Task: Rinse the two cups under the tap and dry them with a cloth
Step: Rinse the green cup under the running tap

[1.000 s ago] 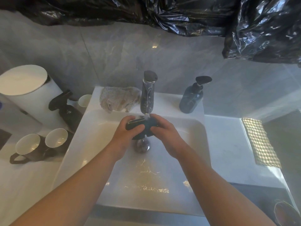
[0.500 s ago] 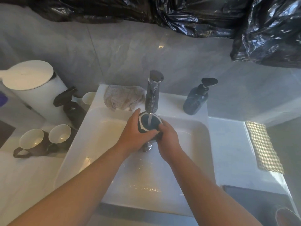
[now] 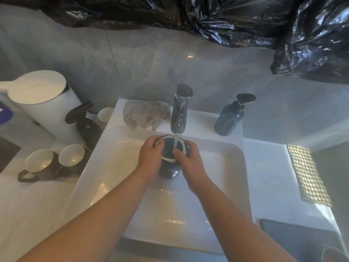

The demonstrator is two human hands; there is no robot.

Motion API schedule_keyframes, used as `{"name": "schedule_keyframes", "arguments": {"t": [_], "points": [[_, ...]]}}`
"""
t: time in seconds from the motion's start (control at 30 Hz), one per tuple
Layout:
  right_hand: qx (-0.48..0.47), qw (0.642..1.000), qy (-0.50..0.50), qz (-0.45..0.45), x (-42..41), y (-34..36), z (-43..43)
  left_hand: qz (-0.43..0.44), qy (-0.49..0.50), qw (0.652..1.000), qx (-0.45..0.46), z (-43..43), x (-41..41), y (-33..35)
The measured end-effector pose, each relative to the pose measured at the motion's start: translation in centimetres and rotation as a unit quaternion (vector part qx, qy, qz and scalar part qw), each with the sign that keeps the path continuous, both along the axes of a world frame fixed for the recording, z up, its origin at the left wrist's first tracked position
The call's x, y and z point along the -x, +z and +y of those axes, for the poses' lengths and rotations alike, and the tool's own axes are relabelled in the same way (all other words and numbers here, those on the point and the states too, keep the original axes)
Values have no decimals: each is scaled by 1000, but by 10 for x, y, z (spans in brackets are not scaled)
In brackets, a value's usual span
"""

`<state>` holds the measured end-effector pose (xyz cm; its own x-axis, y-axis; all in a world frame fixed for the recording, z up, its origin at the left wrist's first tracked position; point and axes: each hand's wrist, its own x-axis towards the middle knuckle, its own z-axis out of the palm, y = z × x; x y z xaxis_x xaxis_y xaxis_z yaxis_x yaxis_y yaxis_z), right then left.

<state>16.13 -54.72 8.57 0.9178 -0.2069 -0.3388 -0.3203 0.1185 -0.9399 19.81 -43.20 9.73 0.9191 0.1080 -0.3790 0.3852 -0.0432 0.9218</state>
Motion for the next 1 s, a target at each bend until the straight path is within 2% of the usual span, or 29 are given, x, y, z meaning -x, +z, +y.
{"name": "schedule_keyframes", "arguments": {"t": [0.07,0.23,0.37,0.43,0.5,0.57,0.63,0.7,0.8,0.87,0.93,1.0], "points": [[39,999,5,-7,-3,0,2,-18,-7,1000,12,0,4,0],[93,992,-77,29,-12,-2,6,-45,-50,998,10,1,9,5],[79,991,-91,64,-13,-3,7,-3,-84,996,17,0,13,9],[55,995,-46,66,-13,-2,0,30,-64,997,22,0,12,9],[-2,998,57,41,-11,-4,-10,60,-28,998,7,0,9,9],[-28,988,155,10,-7,-5,-21,116,2,993,31,5,4,11],[31,979,200,-1,-2,-1,-27,176,7,981,79,7,-1,18],[114,976,188,1,-1,5,-28,197,-16,975,107,8,-3,23],[134,979,139,69,-10,10,-26,201,-60,968,135,2,0,25],[139,971,140,137,-16,12,-23,201,-67,966,147,-1,4,23],[109,965,134,198,-17,13,-23,182,-77,971,135,-1,4,17],[73,966,124,215,-17,11,-24,144,-84,982,91,2,3,10]]}}
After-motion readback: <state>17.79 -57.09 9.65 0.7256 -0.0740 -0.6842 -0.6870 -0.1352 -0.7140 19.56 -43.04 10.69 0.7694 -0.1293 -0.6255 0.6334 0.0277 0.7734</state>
